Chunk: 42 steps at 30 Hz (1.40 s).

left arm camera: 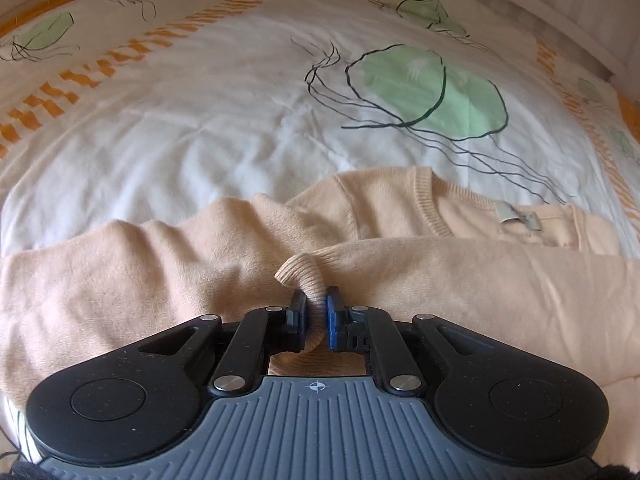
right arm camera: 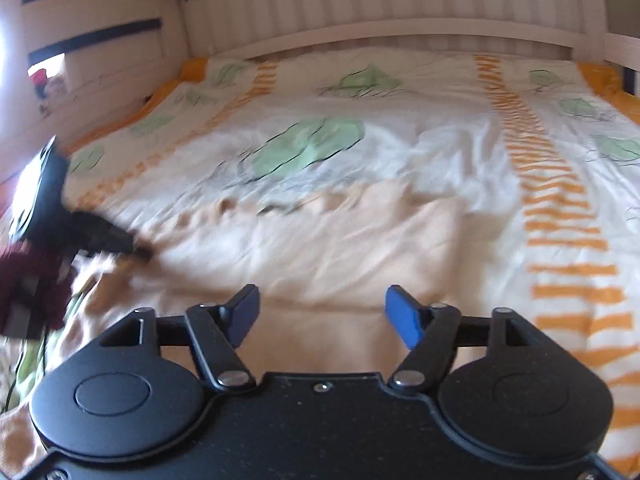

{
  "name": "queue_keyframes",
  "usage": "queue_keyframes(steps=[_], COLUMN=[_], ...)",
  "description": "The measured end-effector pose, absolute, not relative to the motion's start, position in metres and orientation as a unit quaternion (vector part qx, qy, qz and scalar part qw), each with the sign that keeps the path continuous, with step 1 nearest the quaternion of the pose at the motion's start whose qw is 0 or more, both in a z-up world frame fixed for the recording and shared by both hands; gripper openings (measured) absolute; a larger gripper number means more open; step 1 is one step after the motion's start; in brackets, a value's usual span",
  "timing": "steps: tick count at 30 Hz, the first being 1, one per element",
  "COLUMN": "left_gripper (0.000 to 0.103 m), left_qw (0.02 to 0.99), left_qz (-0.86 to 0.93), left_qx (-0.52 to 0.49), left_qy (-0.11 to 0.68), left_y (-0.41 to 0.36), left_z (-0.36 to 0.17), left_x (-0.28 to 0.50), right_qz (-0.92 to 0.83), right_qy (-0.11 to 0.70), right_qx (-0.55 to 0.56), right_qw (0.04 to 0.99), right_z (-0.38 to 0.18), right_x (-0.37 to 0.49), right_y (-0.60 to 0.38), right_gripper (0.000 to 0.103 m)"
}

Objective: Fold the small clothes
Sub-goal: 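Fold the held sleeve across the sweater body, then open the left gripper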

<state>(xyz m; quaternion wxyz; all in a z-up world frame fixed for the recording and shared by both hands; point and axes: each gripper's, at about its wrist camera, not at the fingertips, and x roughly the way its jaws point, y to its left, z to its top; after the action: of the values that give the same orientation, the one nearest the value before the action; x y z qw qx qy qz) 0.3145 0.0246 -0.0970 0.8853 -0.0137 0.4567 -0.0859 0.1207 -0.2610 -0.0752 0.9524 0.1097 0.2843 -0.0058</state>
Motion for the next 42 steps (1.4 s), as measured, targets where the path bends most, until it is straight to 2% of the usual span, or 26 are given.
queue_keyframes(steps=[8,15,16,17,18,22,27,28,29,30,32,33,34,35,36,37,38,42], left_gripper=[0.011,0.011,0.011,0.011,0.011,0.011,0.012,0.013,0.013,0.019,0.035,0.050,0.069,0.078,0.087,0.089,0.089,0.089], left_qw=[0.886,0.887,0.887,0.887,0.888,0.889,0.890,0.890,0.889,0.888,0.884,0.881,0.877,0.872,0.869,0.871,0.873,0.881], left_qz=[-0.101,-0.109,-0.108,-0.107,-0.107,-0.107,-0.104,-0.104,-0.105,-0.107,-0.122,-0.133,-0.149,-0.166,-0.172,-0.171,-0.167,-0.164], left_qx=[0.017,0.000,-0.001,-0.003,-0.004,-0.004,0.000,0.000,0.001,0.000,-0.014,-0.021,-0.027,-0.031,-0.029,-0.021,-0.010,-0.012], left_qy=[0.451,0.449,0.449,0.449,0.448,0.446,0.444,0.445,0.446,0.447,0.452,0.454,0.456,0.460,0.462,0.461,0.458,0.444], left_y=[0.020,0.026,0.026,0.026,0.026,0.025,0.024,0.024,0.025,0.025,0.026,0.026,0.025,0.022,0.018,0.014,0.009,0.007], left_z=[-0.102,-0.104,-0.103,-0.103,-0.103,-0.102,-0.102,-0.102,-0.102,-0.101,-0.101,-0.101,-0.102,-0.103,-0.103,-0.103,-0.103,-0.097], left_x=[0.313,0.314,0.314,0.313,0.313,0.313,0.312,0.312,0.313,0.313,0.314,0.315,0.315,0.316,0.315,0.314,0.312,0.299], right_qz=[-0.046,-0.025,-0.023,-0.019,-0.015,-0.065,-0.093,-0.092,-0.094,-0.097,-0.107,-0.112,-0.115,-0.116,-0.115,-0.113,-0.110,-0.072], right_qy=[0.315,0.333,0.333,0.334,0.337,0.338,0.372,0.370,0.370,0.366,0.353,0.344,0.336,0.329,0.324,0.322,0.321,0.318], right_qx=[0.195,0.268,0.272,0.274,0.269,0.127,0.103,0.096,0.090,0.089,0.084,0.076,0.066,0.058,0.053,0.051,0.050,0.052], right_qw=[0.928,0.904,0.903,0.902,0.902,0.930,0.918,0.920,0.920,0.921,0.926,0.929,0.932,0.935,0.937,0.938,0.939,0.944], right_z=[-0.100,-0.131,-0.133,-0.133,-0.131,-0.103,-0.121,-0.121,-0.120,-0.116,-0.106,-0.100,-0.094,-0.089,-0.083,-0.078,-0.075,-0.064], right_x=[0.190,0.218,0.220,0.222,0.224,0.221,0.227,0.228,0.227,0.226,0.220,0.216,0.212,0.207,0.203,0.200,0.196,0.179], right_y=[-0.360,-0.383,-0.382,-0.381,-0.377,-0.349,-0.350,-0.348,-0.346,-0.345,-0.342,-0.339,-0.336,-0.333,-0.328,-0.324,-0.320,-0.292], right_gripper=[0.073,0.054,0.046,0.021,0.012,0.011,0.011,0.012,0.017,0.022,0.052,0.057,0.066,0.071,0.071,0.072,0.079,0.095])
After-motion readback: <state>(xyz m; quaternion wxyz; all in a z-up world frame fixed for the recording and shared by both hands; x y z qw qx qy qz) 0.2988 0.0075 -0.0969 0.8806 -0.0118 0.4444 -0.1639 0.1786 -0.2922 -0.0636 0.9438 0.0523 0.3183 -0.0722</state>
